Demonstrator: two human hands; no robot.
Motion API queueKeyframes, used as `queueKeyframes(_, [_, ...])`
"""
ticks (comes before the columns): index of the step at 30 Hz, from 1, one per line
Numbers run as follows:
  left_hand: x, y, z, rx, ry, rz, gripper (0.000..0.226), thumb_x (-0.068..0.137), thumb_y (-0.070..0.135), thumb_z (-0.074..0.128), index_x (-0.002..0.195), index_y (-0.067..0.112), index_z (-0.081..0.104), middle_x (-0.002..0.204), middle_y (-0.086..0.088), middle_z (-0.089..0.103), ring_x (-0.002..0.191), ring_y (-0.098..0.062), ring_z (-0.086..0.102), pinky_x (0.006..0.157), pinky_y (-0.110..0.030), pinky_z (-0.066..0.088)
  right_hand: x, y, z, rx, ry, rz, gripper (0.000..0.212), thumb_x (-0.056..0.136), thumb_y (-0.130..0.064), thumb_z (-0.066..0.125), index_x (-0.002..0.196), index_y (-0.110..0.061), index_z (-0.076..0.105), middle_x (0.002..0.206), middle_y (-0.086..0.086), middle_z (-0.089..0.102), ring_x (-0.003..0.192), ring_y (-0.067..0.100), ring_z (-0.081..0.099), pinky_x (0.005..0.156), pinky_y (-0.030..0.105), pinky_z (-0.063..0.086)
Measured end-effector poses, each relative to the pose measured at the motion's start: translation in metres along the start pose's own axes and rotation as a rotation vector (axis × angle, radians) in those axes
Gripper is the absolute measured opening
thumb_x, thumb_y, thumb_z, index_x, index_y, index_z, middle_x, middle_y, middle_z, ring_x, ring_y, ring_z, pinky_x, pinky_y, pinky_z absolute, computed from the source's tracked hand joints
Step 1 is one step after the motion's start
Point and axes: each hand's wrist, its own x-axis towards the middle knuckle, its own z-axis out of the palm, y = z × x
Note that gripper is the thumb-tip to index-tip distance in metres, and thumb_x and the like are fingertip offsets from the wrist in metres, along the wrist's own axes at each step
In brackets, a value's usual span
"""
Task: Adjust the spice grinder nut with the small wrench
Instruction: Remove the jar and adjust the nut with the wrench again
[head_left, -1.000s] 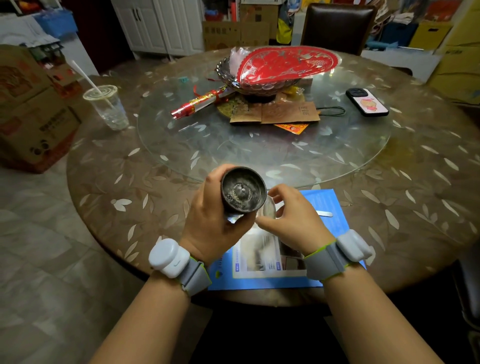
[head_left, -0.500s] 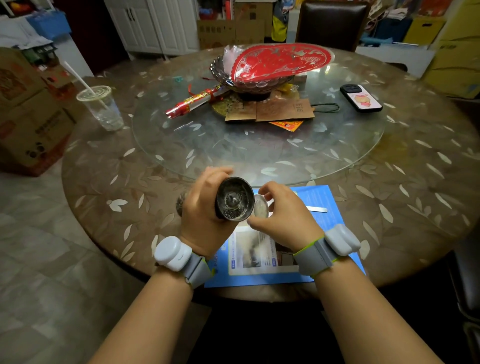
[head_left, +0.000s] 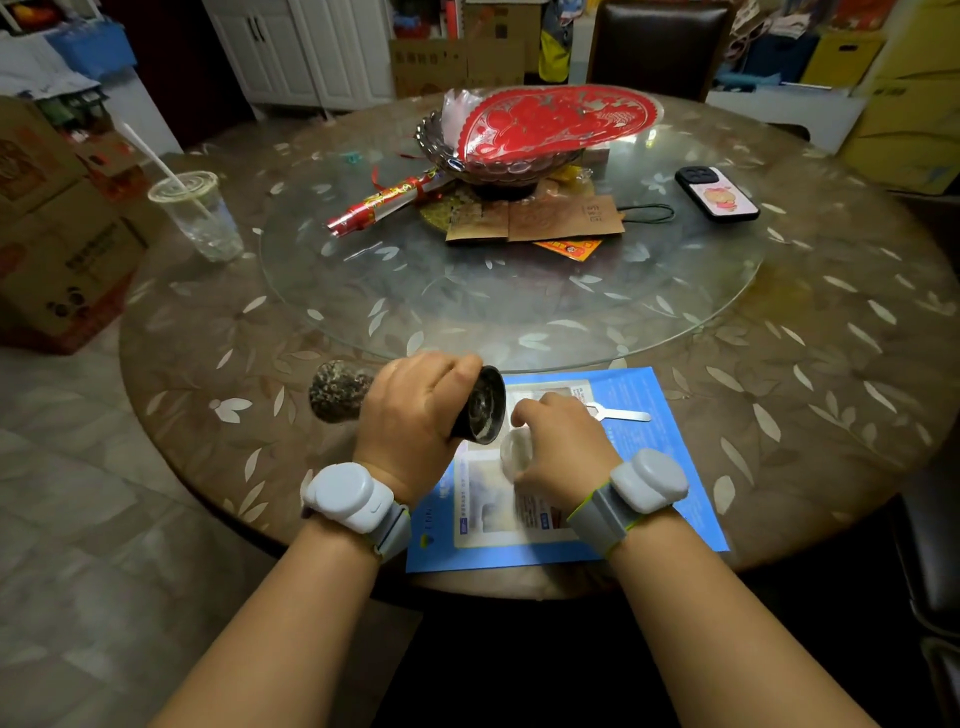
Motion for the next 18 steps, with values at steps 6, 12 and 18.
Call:
queueKeyframes(6, [0.005,-0.003,-0.004,-0.077,0.084,-0.114,0.043,0.072,0.007,0.064,0.112,0.013,0.048,0.081,-0.013,0.063,0.072,-0.031,0.053,0.063,-0.038,0.045,-0.003,-0.001,-0.005,0.234,0.155,-0.058,0.041,0.075,-0.017,0.06,0.116,-0.018,0.054,0.112,0.003,0.057,0.112,0.023,0.049,0.092,0.037,0.042])
queueKeyframes(12, [0.005,0.003,-0.005,-0.037,0.177,-0.118,0.039,0.077,0.007,0.067,0.11,0.012,0.047,0.083,-0.014,0.063,0.076,-0.027,0.048,0.067,-0.04,0.042,-0.02,-0.026,-0.031,0.73,0.591,-0.273,0.035,0.065,0.006,0.05,0.093,-0.014,0.055,0.087,-0.002,0.068,0.091,0.016,0.064,0.075,0.021,0.043])
queueKeyframes(18, [0.011,-0.002,-0.003,0.005,0.031,-0.129,0.059,0.068,0.014,0.08,0.116,0.011,0.045,0.086,-0.013,0.062,0.074,-0.032,0.053,0.066,-0.039,0.042,-0.018,-0.024,-0.021,0.619,0.623,-0.308,0.034,0.065,0.006,0.048,0.087,-0.017,0.057,0.087,-0.002,0.068,0.089,0.017,0.063,0.077,0.024,0.046])
